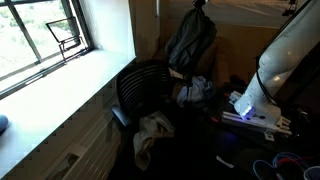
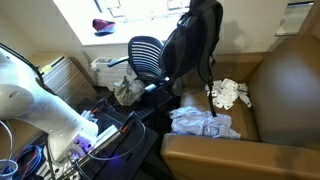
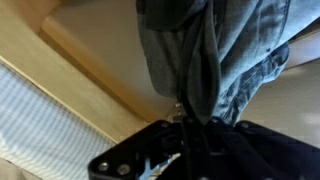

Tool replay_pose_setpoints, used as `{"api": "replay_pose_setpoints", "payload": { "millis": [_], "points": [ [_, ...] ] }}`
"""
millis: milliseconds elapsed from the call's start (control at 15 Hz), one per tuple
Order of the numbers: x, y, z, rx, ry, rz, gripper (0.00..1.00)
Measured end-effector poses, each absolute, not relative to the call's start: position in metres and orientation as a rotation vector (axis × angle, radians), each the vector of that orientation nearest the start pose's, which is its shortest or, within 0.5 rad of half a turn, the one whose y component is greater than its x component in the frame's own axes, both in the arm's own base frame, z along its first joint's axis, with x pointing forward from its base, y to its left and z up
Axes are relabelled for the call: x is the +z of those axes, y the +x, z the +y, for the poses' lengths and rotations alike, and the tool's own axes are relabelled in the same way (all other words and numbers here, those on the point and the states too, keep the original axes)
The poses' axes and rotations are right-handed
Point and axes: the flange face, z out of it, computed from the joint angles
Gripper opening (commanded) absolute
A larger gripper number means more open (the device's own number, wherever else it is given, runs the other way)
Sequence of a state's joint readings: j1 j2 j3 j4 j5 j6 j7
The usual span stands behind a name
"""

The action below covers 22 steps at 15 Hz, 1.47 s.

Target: Move the bag and clothing from the black chair to the brown chair then hang the belt on the armrest of the black chair

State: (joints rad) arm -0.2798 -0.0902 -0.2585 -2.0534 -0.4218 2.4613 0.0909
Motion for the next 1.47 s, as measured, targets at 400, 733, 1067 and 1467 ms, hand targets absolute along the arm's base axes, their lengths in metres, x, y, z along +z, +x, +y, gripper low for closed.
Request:
{"api": "replay_pose_setpoints", "payload": {
  "millis": [400,733,1067,1467],
  "points": [
    [0.506,0.471,-0.399,-0.515,-3.357,1.221,0.01],
    [0.47,0.473,-0.439,-0.289,-3.214,1.516,0.01],
    [0.505,0.509,-0.373,-0.357,-3.324,1.073,0.01],
    [0.604,0.472,-0.299,-0.425,-3.456,0.518,0.01]
  ]
}}
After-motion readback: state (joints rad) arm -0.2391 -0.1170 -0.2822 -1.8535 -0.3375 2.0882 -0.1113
